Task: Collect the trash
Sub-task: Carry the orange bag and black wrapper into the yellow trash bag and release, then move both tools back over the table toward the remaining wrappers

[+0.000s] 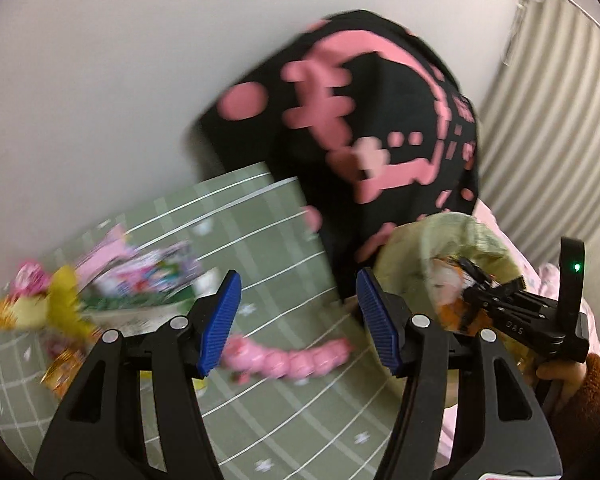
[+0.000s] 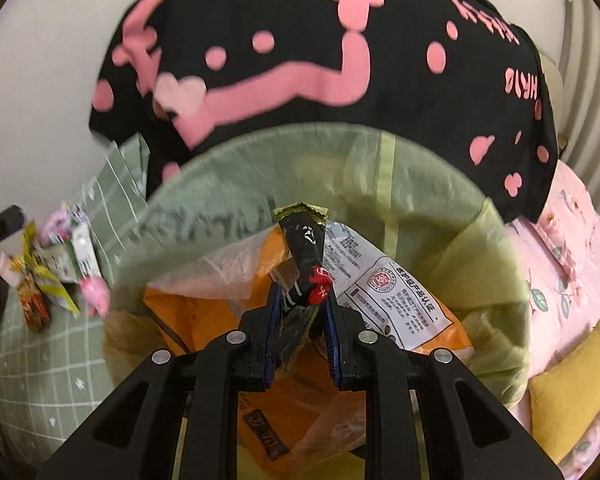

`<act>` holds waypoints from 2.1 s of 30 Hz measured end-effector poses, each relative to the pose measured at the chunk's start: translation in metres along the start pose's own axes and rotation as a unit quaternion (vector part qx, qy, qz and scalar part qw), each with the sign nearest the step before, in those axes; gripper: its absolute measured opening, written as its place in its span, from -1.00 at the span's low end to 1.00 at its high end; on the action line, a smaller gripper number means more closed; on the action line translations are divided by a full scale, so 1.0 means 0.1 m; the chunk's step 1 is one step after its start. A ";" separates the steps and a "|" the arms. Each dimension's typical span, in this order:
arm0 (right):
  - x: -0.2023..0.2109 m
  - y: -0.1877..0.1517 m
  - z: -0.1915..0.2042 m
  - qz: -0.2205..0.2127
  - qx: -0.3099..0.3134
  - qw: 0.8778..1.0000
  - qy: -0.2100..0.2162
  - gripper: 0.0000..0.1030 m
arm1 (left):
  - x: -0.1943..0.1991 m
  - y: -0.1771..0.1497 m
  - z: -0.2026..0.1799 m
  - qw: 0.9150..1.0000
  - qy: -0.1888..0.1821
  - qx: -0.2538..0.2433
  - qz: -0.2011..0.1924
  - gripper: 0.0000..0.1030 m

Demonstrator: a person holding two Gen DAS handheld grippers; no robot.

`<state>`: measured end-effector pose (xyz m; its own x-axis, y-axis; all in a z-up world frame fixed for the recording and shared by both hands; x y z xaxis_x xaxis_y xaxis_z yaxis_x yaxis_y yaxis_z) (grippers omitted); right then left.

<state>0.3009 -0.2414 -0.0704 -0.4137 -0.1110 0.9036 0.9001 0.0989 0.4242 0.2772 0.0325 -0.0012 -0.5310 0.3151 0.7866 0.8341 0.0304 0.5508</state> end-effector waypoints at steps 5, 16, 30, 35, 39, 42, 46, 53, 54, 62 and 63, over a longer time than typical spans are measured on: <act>-0.03 -0.05 0.01 0.010 -0.005 1.000 -0.019 -0.62 | 0.16 -0.17 0.43 0.999 0.020 0.037 -0.007 0.11; 0.27 -0.02 0.18 -0.018 -0.005 0.999 -0.051 -0.14 | 0.48 -0.42 1.13 0.994 0.050 0.094 -0.033 0.13; 0.84 0.24 0.46 -0.105 -0.013 0.993 -0.059 0.00 | 0.56 -0.58 1.66 0.987 0.082 0.133 -0.032 0.13; 0.83 0.37 0.82 -0.117 0.011 0.992 -0.034 0.00 | 0.59 -0.62 1.81 0.984 0.096 0.145 -0.034 0.13; 0.73 0.45 1.19 -0.116 0.040 0.992 -0.010 0.00 | 0.61 -0.69 1.94 0.982 0.107 0.154 -0.030 0.13; 0.59 0.49 1.49 -0.108 0.062 0.992 0.009 0.00 | 0.62 -0.74 2.04 0.980 0.116 0.160 -0.026 0.13; 0.40 0.48 1.78 -0.098 0.081 0.991 0.028 0.00 | 0.64 -0.82 2.17 0.977 0.126 0.170 -0.021 0.13; -0.06 0.36 2.22 -0.069 0.115 0.989 0.057 0.00 | 0.59 -0.97 2.35 0.973 0.140 0.183 -0.005 0.13; -0.13 0.35 2.27 -0.064 0.119 0.989 0.062 0.00 | 0.58 -0.99 2.36 0.973 0.141 0.182 -0.004 0.13; -0.30 0.28 2.41 -0.057 0.127 0.987 0.073 0.02 | 0.47 -1.04 2.40 0.979 0.113 0.172 0.001 0.13; -0.32 0.28 2.39 -0.055 0.124 0.988 0.072 0.02 | 0.45 -1.03 2.39 0.980 0.104 0.171 0.002 0.13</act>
<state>0.3069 0.0011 -0.0735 -0.4671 -0.2724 0.8412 0.7826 0.3155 0.5367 0.2029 0.2698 -0.0893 -0.5172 0.1161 0.8480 0.8186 0.3563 0.4505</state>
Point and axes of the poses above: each gripper's, at about its wrist camera, not at the fingertips, and x roughly against the way its jaws point, z to its left, y to its top, the point moved 7 cm from there along -x, roughly the way its jaws point, and after that the axes turned 13 degrees about z, right-handed, at the moved point
